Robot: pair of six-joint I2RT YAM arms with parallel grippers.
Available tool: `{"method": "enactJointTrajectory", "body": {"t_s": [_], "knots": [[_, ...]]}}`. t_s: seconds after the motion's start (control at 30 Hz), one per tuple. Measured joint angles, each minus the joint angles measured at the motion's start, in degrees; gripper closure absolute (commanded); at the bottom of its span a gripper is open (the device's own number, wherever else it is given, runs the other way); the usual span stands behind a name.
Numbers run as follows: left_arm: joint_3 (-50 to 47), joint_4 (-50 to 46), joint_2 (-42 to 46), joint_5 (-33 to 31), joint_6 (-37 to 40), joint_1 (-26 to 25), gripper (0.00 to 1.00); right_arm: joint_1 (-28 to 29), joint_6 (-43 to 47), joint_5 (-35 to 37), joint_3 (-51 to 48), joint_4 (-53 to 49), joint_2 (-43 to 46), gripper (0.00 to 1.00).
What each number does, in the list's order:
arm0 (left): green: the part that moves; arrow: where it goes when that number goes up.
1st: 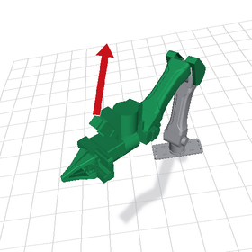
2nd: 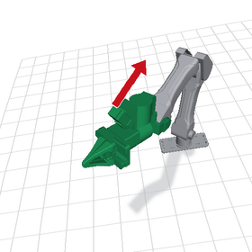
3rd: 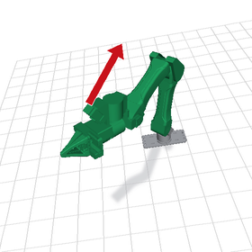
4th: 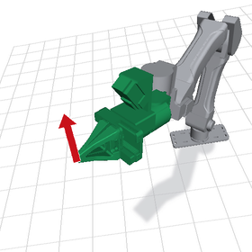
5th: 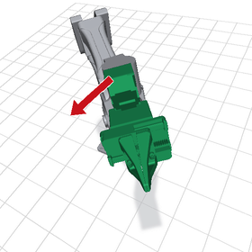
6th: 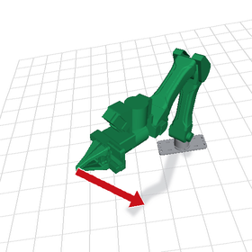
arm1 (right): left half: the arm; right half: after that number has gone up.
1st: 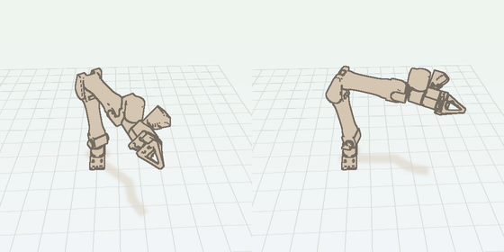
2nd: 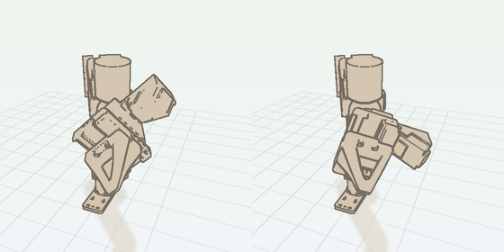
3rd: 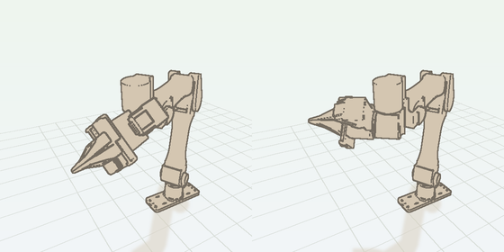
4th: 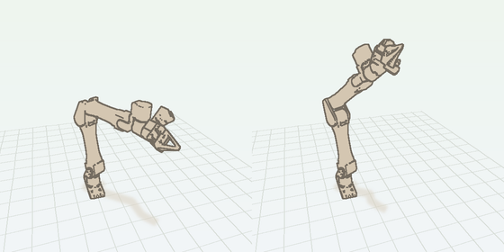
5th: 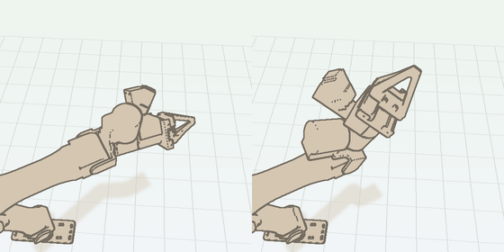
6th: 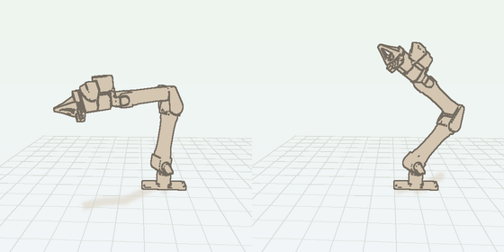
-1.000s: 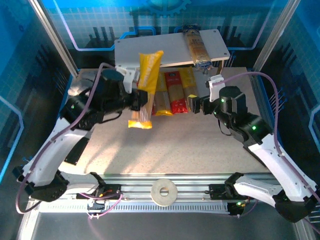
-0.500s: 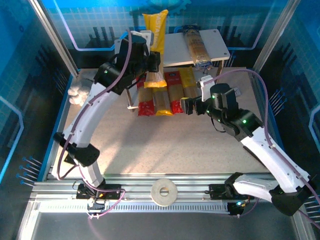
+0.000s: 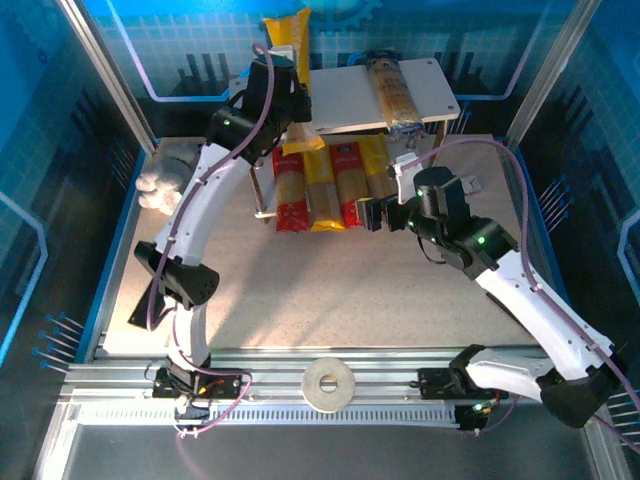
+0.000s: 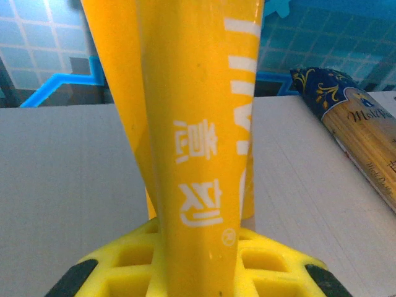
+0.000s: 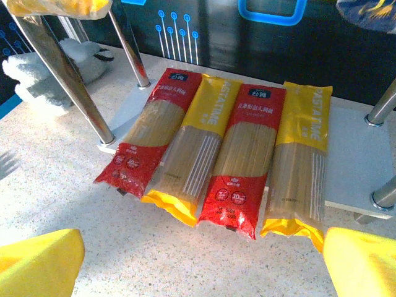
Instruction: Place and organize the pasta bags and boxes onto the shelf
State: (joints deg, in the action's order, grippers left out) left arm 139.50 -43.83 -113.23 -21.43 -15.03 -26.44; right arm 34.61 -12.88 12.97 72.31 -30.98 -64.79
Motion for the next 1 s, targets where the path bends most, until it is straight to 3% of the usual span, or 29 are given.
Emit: {"method": "enactJointTrajectory", "body": {"t_s": [0.1,0.2,0.3,0.83,1.0], "knots": [[0.5,0.1,-0.1,0.3,-0.1,0.0,0.84,0.0,0.0,0.0,0.0,0.1,-0.2,0.0],[0.6,0.3,-0.4,0.4,-0.7,0.2,0.69,0.0,0.0,0.0,0.0,0.2,-0.2,0.0],[0.6,0.6,-0.9,0.4,-1.3,0.5,0.64,0.0,0.0,0.0,0.0,0.2,-0.2,0.0],[-1.9,6.2,-2.6,0.4,-1.5,2.4,0.58,0.0,0.0,0.0,0.0,0.2,-0.7,0.0],[-7.5,8.0,-0.4,0.4,-1.4,2.4,0.54,0.0,0.0,0.5,0.0,0.2,-0.7,0.0]]}}
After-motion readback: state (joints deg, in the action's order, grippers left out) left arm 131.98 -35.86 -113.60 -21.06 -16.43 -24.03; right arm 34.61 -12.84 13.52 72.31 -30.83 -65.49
